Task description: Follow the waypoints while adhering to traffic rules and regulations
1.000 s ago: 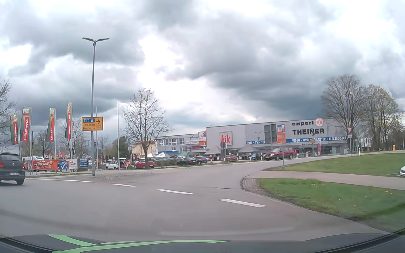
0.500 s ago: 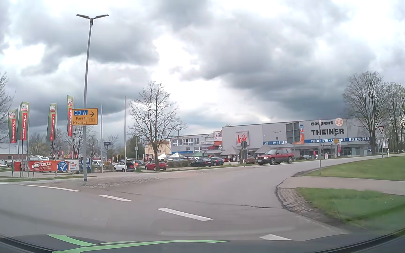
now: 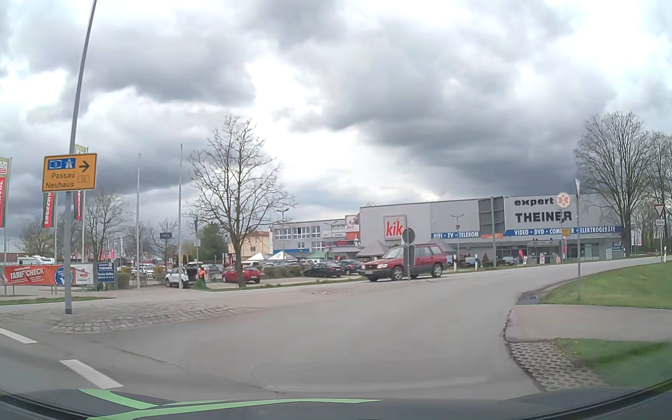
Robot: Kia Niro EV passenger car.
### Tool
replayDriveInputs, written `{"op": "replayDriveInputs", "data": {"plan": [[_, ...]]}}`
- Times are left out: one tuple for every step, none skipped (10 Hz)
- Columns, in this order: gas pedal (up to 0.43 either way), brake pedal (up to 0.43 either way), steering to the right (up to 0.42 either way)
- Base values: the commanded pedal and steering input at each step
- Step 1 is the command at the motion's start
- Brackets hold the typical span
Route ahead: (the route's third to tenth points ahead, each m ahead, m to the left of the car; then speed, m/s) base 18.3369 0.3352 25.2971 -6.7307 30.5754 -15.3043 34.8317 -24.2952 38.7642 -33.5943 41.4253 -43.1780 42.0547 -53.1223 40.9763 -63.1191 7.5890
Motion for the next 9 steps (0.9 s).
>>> {"op": "replayDriveInputs", "data": {"plan": [[0.177,0.000,0.090],[0.177,0.000,0.105],[0.177,0.000,0.117],[0.177,0.000,0.128],[0.177,0.000,0.136],[0.189,0.000,0.146],[0.189,0.000,0.154],[0.189,0.000,0.164],[0.189,0.000,0.173]]}}
